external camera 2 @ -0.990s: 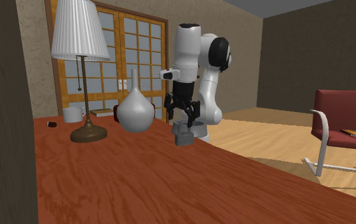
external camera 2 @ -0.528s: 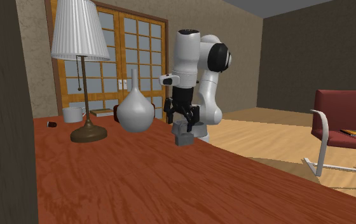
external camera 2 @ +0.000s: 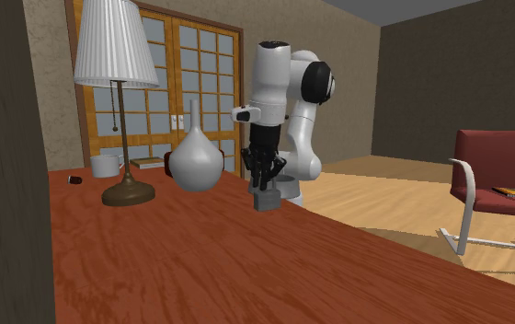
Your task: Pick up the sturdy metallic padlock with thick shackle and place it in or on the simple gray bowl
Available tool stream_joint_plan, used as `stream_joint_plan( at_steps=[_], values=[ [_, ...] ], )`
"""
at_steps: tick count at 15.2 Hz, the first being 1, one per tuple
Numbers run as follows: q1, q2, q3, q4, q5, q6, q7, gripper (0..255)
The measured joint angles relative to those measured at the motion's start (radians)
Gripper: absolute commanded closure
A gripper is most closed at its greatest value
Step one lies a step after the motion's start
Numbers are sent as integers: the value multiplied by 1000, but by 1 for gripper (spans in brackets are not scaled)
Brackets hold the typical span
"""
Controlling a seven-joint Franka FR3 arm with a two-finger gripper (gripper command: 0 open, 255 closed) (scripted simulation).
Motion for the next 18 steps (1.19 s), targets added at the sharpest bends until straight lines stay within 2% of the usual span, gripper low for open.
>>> stream_joint_plan(
  at_steps=[6, 18],
  values=[
    [-2, 0, -2, 5, -1, -7, -2, 255],
    [-9, 4, -12, 154, -9, -158, -16, 255]
  ],
)
